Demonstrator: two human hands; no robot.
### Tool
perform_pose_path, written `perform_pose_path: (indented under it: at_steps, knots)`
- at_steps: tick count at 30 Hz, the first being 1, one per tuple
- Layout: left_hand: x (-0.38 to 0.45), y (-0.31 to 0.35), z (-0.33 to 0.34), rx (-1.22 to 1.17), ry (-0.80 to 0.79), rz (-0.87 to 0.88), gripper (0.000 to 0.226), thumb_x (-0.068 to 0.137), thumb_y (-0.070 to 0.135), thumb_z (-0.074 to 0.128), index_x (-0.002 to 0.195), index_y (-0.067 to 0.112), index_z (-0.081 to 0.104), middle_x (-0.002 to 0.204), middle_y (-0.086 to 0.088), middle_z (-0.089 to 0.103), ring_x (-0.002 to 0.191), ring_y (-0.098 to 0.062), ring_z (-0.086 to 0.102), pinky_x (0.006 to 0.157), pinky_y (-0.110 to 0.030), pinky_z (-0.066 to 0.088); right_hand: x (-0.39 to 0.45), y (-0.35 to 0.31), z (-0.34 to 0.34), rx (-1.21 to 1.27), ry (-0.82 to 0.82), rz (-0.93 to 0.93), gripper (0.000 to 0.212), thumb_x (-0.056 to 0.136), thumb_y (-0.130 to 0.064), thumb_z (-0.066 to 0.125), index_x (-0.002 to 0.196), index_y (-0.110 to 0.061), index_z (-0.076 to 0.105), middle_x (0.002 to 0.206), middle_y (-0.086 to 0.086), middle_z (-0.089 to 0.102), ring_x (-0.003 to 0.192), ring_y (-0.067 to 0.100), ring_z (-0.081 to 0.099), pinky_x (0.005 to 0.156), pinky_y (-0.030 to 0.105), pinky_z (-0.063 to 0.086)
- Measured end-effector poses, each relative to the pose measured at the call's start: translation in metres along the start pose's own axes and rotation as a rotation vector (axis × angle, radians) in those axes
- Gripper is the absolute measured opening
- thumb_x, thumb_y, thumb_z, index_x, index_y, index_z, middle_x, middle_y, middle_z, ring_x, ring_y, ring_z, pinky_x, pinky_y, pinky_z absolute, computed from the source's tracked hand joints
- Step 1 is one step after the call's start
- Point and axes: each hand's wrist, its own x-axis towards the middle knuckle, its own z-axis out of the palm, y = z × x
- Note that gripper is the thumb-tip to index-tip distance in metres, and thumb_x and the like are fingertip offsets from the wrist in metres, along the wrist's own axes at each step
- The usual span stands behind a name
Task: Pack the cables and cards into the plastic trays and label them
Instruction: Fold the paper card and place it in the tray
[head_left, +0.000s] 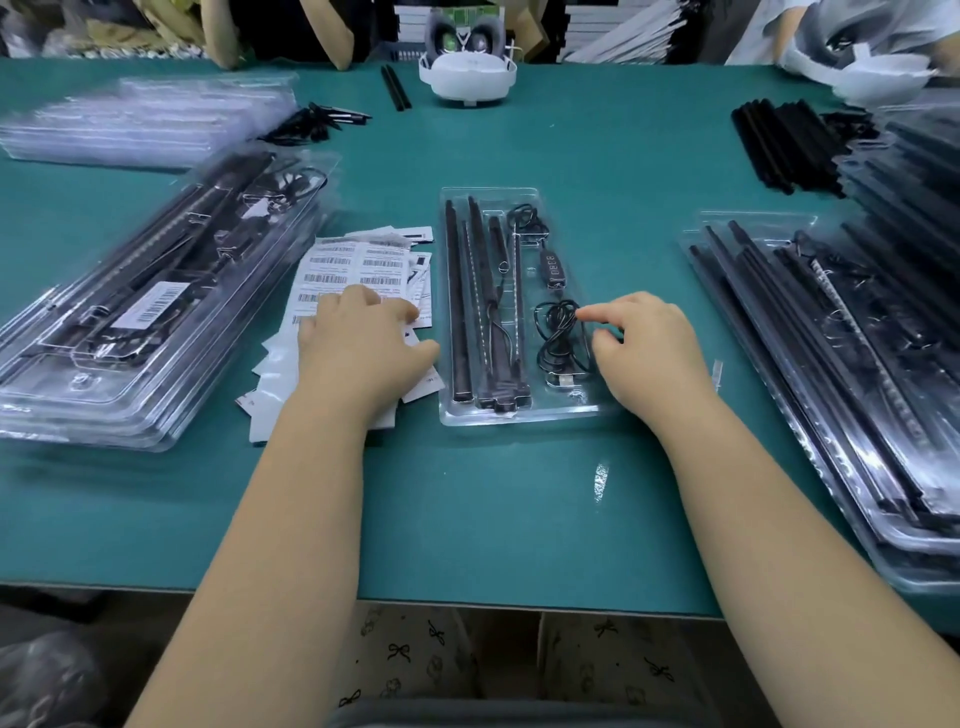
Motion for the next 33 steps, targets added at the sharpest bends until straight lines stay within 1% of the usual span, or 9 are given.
perform_pose_path:
  at_steps: [5,9,12,17,19,21,24,29,33]
  knots:
    - [-0.003,-0.007,-0.008,-0.058,-0.23,0.094,0.089,0.062,0.07,0.055,0.143,0.037,0.036,0.158,-0.008,0.011,0.144,-0.023,0.007,0.116,-0.039,0.009,0.002,0.004,0.0,0.0,0.03,0.026,0.041,0.092,-0.009,0.042,0.119,-0.026,0.067,0.119,0.007,0.06,0.108,0.033,0.049,0.087,0.034,0.041]
    - [-0.006,-0.011,-0.016,-0.102,-0.346,0.128,0.119,0.042,0.07,0.058,0.149,0.034,0.023,0.16,-0.004,0.002,0.146,-0.018,-0.001,0.118,-0.039,0.005,0.003,0.004,0.002,0.037,0.045,0.053,0.044,0.091,-0.007,0.039,0.117,-0.026,0.068,0.108,0.011,0.064,0.086,0.031,0.049,0.073,0.03,0.039]
    - [-0.007,-0.012,-0.019,-0.193,-0.311,0.117,0.103,0.051,0.062,0.075,0.143,0.033,0.038,0.158,0.0,0.017,0.144,-0.014,0.014,0.113,-0.034,0.018,0.005,0.006,0.001,0.05,0.065,0.083,0.044,0.091,-0.007,0.038,0.116,-0.025,0.069,0.098,0.012,0.063,0.087,0.031,0.051,0.067,0.026,0.03]
    - [-0.008,-0.01,-0.018,-0.484,0.024,0.103,0.005,0.078,0.04,0.069,0.082,0.038,0.07,0.138,0.013,0.05,0.121,-0.007,0.048,0.091,-0.016,0.029,0.005,0.008,-0.002,0.077,0.086,0.086,0.041,0.09,-0.009,0.039,0.112,-0.026,0.07,0.098,0.006,0.065,0.079,0.02,0.045,0.054,0.023,0.029]
    - [-0.007,-0.006,-0.019,-0.513,0.187,0.135,0.019,0.086,0.032,0.061,0.072,0.028,0.072,0.122,0.01,0.062,0.094,-0.007,0.054,0.074,-0.001,0.031,0.004,0.007,-0.002,0.103,0.091,0.085,0.039,0.09,-0.011,0.041,0.11,-0.026,0.07,0.097,0.0,0.064,0.073,0.017,0.047,0.053,0.023,0.029]
    - [-0.009,0.002,-0.022,-0.52,0.425,0.242,0.03,0.091,0.025,0.054,0.071,0.012,0.073,0.089,0.001,0.069,0.078,-0.005,0.047,0.068,-0.008,0.033,0.004,0.006,-0.004,0.163,0.079,0.086,0.036,0.088,-0.012,0.044,0.108,-0.028,0.07,0.093,-0.003,0.061,0.068,0.011,0.049,0.062,0.023,0.032]
    - [-0.013,0.011,-0.021,-0.646,0.668,0.302,0.03,0.096,0.025,0.052,0.078,0.011,0.07,0.063,0.018,0.048,0.067,-0.008,0.042,0.064,-0.016,0.034,0.005,0.005,-0.006,0.197,0.023,0.087,0.033,0.086,-0.02,0.05,0.111,-0.035,0.065,0.102,-0.004,0.056,0.082,0.014,0.051,0.06,0.021,0.031]
    - [-0.015,0.026,-0.015,-0.971,0.383,0.249,0.027,0.093,0.034,0.059,0.068,0.029,0.067,0.046,0.008,0.052,0.044,-0.007,0.047,0.049,-0.023,0.041,0.0,-0.004,-0.002,0.292,-0.027,0.003,0.031,0.089,-0.033,0.053,0.118,-0.037,0.062,0.097,-0.009,0.046,0.114,0.016,0.039,0.089,0.021,0.028]
    - [-0.016,0.037,-0.007,-1.098,0.168,0.202,0.025,0.089,0.032,0.064,0.066,0.028,0.071,0.05,0.006,0.057,0.044,-0.008,0.054,0.046,-0.018,0.044,-0.005,-0.015,-0.007,0.579,0.083,-0.058,0.025,0.081,-0.044,0.042,0.088,-0.042,0.067,0.094,-0.021,0.049,0.105,0.001,0.038,0.083,0.006,0.027]
